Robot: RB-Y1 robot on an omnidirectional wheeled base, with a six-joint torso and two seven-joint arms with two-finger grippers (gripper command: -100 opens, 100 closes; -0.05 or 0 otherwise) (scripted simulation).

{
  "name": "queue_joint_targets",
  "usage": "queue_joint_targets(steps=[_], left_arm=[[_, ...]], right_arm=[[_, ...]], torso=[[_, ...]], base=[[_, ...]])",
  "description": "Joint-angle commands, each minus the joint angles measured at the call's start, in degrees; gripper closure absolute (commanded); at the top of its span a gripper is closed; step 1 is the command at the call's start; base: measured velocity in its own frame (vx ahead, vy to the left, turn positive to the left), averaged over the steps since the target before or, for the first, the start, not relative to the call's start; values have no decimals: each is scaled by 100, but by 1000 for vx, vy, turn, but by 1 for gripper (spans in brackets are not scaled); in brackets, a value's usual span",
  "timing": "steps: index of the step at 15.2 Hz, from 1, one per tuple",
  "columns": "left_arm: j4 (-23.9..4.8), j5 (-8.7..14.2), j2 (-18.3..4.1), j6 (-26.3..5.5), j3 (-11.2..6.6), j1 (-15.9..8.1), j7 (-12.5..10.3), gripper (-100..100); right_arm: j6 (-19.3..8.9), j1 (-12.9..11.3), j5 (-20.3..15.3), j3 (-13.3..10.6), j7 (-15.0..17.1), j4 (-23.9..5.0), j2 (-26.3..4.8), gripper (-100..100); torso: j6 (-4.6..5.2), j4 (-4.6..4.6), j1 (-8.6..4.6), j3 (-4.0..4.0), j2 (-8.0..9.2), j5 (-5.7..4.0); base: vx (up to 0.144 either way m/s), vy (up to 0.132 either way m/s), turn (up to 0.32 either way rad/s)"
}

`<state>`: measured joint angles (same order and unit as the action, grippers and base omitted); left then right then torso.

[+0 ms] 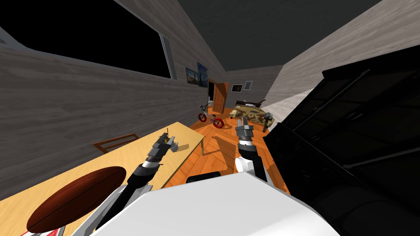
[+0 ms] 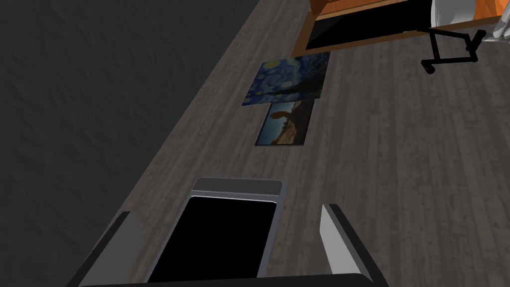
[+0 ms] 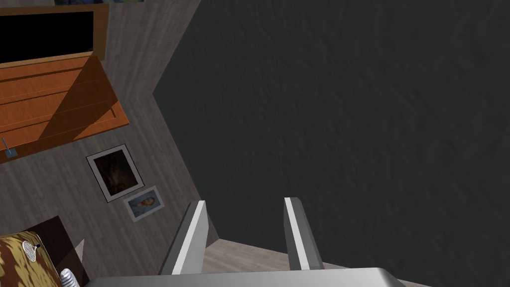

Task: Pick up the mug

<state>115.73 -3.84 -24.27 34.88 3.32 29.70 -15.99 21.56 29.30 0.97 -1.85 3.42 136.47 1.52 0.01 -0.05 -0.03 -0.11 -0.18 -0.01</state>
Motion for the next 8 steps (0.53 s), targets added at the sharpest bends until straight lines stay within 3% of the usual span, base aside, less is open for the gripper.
queue_joint_targets(steps=[1,3,6,7,8], left_arm=[[-286,-51,-286,6,158,-32,-220,-100],[-436,-51,-400,6,158,-32,-220,-100],[-891,-113,-874,43,381,-62,-573,-100],[-1055,-113,-972,43,381,-62,-573,-100],[-1238,-147,-1130,60,502,-75,-761,-100]], right_arm=[[0,0,0,0,0,0,0,0],[0,0,0,0,0,0,0,0],[0,0,0,0,0,0,0,0],[0,0,0,0,0,0,0,0],[0,0,0,0,0,0,0,0]], torso=[[0,0,0,0,0,0],[0,0,-1,-1,-2,0],[1,0,0,0,-1,0],[2,-1,-1,-2,-4,0],[0,-1,-1,-3,-5,0]], base=[[43,-14,-153],[40,-15,-81],[43,-13,-124],[54,-18,-123],[60,-28,-143]])
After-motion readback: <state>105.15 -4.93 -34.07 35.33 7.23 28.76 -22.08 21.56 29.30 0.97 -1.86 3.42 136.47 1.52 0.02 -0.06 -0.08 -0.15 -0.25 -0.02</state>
